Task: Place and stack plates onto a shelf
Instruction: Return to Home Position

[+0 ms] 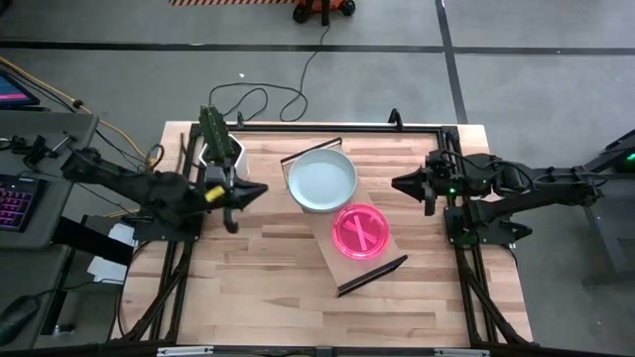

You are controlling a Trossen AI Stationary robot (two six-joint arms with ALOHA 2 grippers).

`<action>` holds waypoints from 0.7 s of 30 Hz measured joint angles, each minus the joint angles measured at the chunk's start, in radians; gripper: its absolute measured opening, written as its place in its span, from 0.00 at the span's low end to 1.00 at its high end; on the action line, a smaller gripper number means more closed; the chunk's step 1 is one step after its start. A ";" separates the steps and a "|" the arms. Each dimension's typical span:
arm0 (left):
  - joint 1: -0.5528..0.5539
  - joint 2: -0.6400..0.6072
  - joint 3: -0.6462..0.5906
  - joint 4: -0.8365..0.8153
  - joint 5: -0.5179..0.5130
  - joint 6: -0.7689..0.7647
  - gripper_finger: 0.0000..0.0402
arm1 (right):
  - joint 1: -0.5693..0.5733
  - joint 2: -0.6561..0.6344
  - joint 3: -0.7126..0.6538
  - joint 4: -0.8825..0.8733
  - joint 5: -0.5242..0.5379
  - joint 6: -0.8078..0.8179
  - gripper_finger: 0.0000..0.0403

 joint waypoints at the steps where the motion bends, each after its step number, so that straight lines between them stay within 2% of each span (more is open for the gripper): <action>1: 0.019 -0.043 -0.052 0.039 0.031 0.009 0.01 | 0.000 0.000 0.000 0.000 -0.004 0.000 0.10; 3: 0.062 -0.121 -0.144 0.100 0.087 0.014 0.00 | 0.000 0.000 0.000 0.000 -0.011 0.000 0.03; 8: 0.138 -0.310 -0.330 0.142 0.176 -0.024 0.00 | 0.000 -0.001 0.000 0.002 -0.014 0.008 0.02; 14: 0.139 -0.499 -0.490 0.151 0.205 -0.103 0.00 | 0.000 0.001 0.000 -0.009 -0.088 0.000 0.02; 21: 0.126 -0.615 -0.611 0.174 0.196 -0.098 0.00 | 0.000 0.001 0.000 -0.016 -0.116 0.010 0.00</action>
